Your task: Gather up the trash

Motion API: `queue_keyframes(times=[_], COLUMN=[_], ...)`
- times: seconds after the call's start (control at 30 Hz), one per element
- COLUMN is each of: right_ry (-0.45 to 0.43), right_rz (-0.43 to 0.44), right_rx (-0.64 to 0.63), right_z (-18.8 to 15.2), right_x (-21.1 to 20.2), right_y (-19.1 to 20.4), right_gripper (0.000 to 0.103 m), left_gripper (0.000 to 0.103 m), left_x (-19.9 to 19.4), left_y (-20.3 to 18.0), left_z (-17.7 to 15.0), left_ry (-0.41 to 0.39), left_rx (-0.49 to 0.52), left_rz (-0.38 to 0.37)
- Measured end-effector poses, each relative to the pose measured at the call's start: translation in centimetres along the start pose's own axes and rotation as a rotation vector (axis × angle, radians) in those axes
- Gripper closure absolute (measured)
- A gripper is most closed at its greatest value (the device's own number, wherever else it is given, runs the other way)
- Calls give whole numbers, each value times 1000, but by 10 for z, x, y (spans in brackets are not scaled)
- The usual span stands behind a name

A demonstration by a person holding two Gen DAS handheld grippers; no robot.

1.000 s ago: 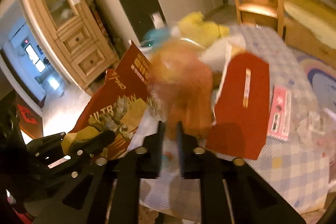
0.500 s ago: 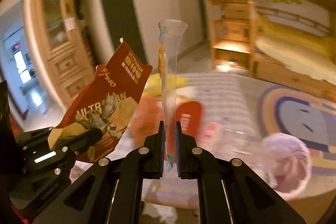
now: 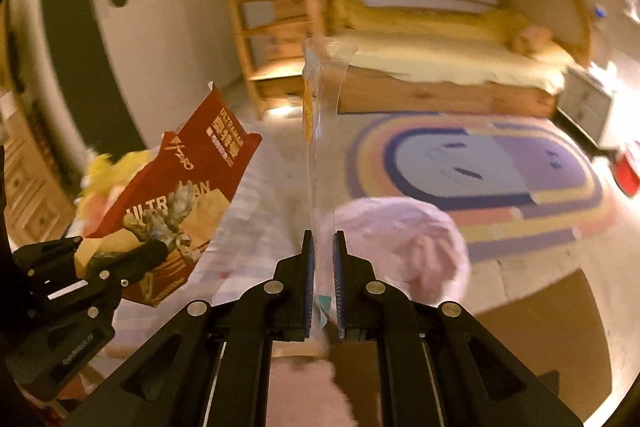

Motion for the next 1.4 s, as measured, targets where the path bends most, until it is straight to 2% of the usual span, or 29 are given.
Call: queue_keyframes(times=[0.2, 0.43, 0.47, 0.5, 0.53, 0.57, 0.63, 0.8, 0.9, 1.1, 1.33, 1.4], right_ry=[56, 119, 122, 123, 134, 142, 171, 151, 134, 110, 104, 107], right_rz=[-62, -89, -85, -93, -103, -105, -115, -98, -69, 33, 126, 153], right_rx=[75, 117, 121, 120, 119, 122, 135, 168, 157, 109, 17, -20], right_z=[-6, -9, -9, -9, -10, -10, -13, -13, -12, -10, -8, -10], right_x=[36, 79, 86, 92, 101, 106, 115, 95, 73, 29, 4, 2], right_y=[-52, -81, -83, -86, -90, -92, -95, -94, -87, -48, 12, 34], right_gripper=[94, 93, 93, 93, 92, 92, 87, 81, 78, 61, 61, 61], left_gripper=[101, 97, 90, 76, 70, 64, 63, 62, 62, 59, 57, 52], left_x=[52, 94, 99, 102, 105, 107, 107, 81, 55, -2, -58, -73], left_y=[-15, -23, -22, -21, -22, -21, -17, 4, 17, 34, 57, 67], left_z=[21, 38, 40, 41, 42, 43, 45, 38, 32, 10, -23, -35], left_ry=[30, 50, 56, 60, 62, 57, 61, 49, 34, 4, -17, -19], left_rx=[41, 61, 63, 60, 57, 51, 42, -19, -47, -107, -171, -198], left_rz=[-49, -67, -65, -60, -58, -61, -57, -25, 21, 76, 168, 203])
Point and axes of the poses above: each gripper's, at about its wrist camera, not at the fingertips, and x roughly the way its jaws point, y to its left, z to its top, the point moved 6 cm from there along x, roughly the way its jaws point, and after that the axes turned 6 degrees about x, right-handed, at the moved point
